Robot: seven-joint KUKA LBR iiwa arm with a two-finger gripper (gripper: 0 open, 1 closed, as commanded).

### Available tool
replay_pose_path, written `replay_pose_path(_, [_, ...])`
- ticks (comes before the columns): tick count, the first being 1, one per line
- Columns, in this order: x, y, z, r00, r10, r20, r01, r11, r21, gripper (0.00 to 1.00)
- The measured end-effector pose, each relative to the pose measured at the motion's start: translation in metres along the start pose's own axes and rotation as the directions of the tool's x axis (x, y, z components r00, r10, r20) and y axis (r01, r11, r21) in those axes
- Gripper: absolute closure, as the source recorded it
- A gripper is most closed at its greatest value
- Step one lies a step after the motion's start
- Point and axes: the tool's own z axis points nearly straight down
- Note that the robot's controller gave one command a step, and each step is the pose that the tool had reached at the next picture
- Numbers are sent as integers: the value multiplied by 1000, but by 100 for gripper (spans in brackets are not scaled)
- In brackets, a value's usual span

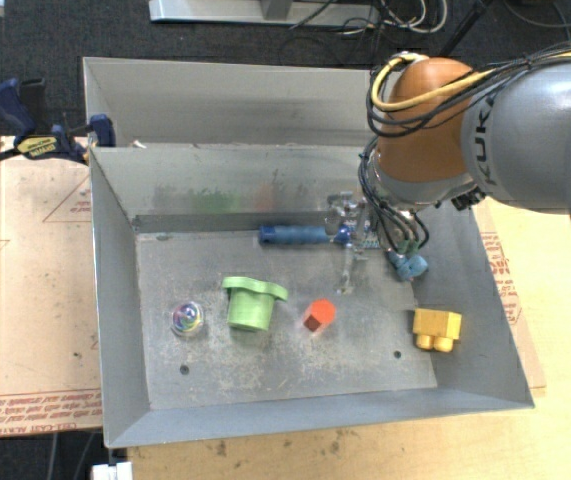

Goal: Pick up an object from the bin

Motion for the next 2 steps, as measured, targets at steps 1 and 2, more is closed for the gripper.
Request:
replay_pose_path(1, [-20,-18,67,941,338,12,-338,941,-6,0])
replay_pose_path(2, [-30,0,67,924,381,6,-381,924,-1,0])
